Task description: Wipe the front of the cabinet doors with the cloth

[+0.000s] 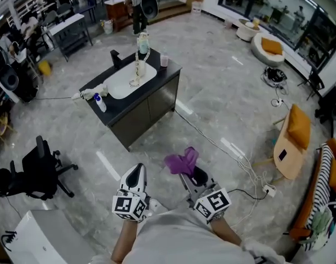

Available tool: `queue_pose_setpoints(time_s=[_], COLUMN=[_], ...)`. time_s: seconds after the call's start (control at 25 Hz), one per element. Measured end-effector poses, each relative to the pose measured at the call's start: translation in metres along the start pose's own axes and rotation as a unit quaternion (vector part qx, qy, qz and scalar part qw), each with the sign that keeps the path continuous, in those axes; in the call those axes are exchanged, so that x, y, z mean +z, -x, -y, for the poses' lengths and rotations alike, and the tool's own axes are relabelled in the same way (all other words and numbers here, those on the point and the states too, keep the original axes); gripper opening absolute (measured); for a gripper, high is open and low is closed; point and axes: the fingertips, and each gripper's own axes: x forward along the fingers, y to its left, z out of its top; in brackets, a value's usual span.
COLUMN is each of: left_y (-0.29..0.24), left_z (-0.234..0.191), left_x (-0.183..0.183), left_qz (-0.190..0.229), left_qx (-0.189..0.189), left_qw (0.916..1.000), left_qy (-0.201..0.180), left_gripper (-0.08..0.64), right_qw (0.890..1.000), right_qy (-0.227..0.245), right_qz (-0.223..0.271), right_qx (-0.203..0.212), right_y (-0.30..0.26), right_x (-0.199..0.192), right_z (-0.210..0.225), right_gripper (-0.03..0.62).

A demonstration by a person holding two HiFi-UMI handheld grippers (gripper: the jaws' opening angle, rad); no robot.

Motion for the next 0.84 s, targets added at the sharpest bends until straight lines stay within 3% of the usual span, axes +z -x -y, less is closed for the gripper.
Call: queue_pose_setpoints(time_s=[0.2,0.4,0.84], left_y=[0.007,0.028,0.072], left_z=[0.08,0.131,0.152], left_x=[-0.016,-0.03,-0.046], left_qz=[-0.008,-0.011,-0.014], left_qx=[-0.026,-0.015,0.014], left_qw=[0.9996,0.9998,0.9998], left_qy=[0.013,0.003,0.007], left_gripper=[0.017,0.017,0.017], right_qw=[1.0,1.0,1.0], right_qy=[-0.002,0.006,0.01], right_qz=[-0.004,-0.004,-0.004], right_qx=[-0.024,-0.023,0.004], right_y=[0.077,0.139,0.171], right_x=[-0.002,-0.007,-0.01], right_z=[0.033,0.048,0.027], right_gripper=[0.138,0.138,0.138])
